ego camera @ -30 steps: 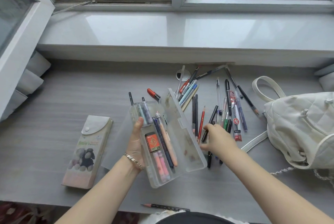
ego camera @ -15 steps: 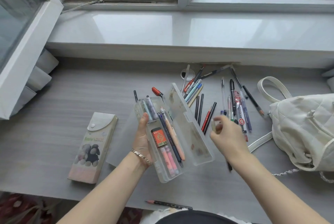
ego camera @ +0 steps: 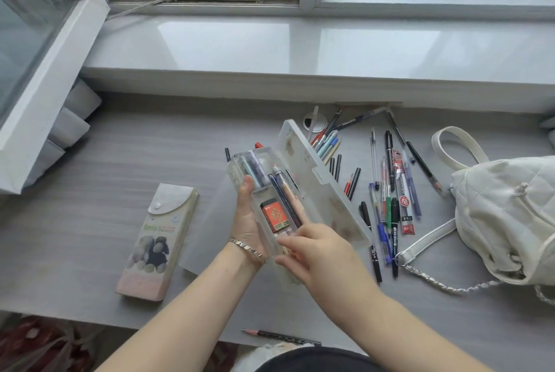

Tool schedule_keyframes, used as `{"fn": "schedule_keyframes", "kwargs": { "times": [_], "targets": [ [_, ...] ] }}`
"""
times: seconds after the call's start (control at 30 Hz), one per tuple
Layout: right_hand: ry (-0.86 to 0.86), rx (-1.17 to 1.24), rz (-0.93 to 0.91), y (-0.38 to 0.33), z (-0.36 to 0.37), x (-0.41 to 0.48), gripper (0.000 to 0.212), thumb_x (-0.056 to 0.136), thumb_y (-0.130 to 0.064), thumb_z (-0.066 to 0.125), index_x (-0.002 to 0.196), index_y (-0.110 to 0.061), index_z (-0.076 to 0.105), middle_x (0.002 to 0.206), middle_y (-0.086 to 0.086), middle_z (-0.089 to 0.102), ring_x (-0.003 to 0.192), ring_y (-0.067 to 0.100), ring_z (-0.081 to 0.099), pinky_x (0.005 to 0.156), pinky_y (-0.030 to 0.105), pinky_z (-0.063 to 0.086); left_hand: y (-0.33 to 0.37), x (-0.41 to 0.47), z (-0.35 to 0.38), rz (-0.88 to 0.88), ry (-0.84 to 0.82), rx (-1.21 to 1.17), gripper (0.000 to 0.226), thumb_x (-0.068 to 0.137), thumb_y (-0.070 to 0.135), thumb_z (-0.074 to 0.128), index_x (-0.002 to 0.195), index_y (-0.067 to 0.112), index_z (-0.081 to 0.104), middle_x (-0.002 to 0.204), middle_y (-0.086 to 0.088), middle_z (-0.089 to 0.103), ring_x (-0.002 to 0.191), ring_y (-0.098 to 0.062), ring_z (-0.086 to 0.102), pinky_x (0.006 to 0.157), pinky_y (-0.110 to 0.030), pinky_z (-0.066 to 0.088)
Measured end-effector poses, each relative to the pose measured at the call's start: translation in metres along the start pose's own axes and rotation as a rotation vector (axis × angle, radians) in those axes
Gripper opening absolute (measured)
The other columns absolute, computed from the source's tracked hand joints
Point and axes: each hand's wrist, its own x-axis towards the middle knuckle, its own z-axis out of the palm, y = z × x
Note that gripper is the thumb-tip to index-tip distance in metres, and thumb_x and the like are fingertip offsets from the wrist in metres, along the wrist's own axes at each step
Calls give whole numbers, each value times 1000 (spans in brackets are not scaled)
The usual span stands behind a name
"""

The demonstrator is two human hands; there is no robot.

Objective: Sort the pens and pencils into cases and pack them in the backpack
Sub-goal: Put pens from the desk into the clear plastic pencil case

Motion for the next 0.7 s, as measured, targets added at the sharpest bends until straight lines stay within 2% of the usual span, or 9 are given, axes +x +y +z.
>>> {"fn": "schedule_keyframes", "kwargs": {
  "times": [0.1,0.2,0.3,0.37,0.43,0.5,0.6,0.63,0.7],
  "targets": [
    [224,24,-129,2,-16,6,23,85,-24,54,95,-10,71,82,2,64,77,15,58,70,23,49,4,-1,2,11,-45,-10,62,45,56,78,87,10,73,84,-11,70,74,-22,69,72,-33,58],
    [375,14,91,15,-44,25,34,90,-26,48,111,-5,64,102,6,63,97,8,51,89,9,33,6,-1,3,4,-46,35,68,46,57,78,95,10,72,92,-12,71,83,-25,69,73,-37,57],
    [-90,304,361,29,-56,35,37,99,-31,34,128,-17,52,119,-4,57,109,6,51,87,16,39,3,-2,6,-20,-19,70,86,44,63,77,111,10,67,107,-16,68,97,-31,66,82,-46,55],
    [-333,432,403,25,-48,30,41,99,-33,26,138,-27,38,138,-9,40,120,1,39,89,11,38,-2,1,5,-15,22,99,99,38,70,74,116,10,64,114,-18,65,104,-33,63,89,-49,51],
    [-394,304,352,20,-26,20,43,98,-39,25,140,-45,18,154,-8,8,140,9,13,113,24,22,-7,3,5,-4,48,107,107,35,73,74,118,8,62,119,-19,62,111,-35,59,99,-53,43],
    [-380,125,320,16,-8,11,46,97,-44,27,136,-57,6,156,-2,-9,144,22,-3,118,43,8,-11,1,4,-9,61,118,106,38,66,79,123,6,58,122,-21,58,117,-38,53,105,-56,36],
    [-370,84,307,14,-3,7,48,96,-45,28,135,-60,3,156,-2,-12,143,23,-4,117,45,7,-12,-4,1,1,89,165,69,41,40,87,101,9,69,97,-13,70,91,-29,68,87,-42,54],
    [-377,100,301,16,-2,7,49,96,-46,29,134,-61,3,156,-3,-11,142,22,-4,117,45,7,-12,-5,1,9,112,176,65,44,32,85,102,8,67,95,-13,69,86,-28,68,81,-39,57],
    [-389,179,298,20,-1,5,50,94,-47,35,132,-63,7,155,-8,-10,142,17,-3,117,44,8,-12,-7,2,37,164,206,70,54,26,75,117,1,58,109,-19,62,95,-31,64,85,-40,54]
  ]
}}
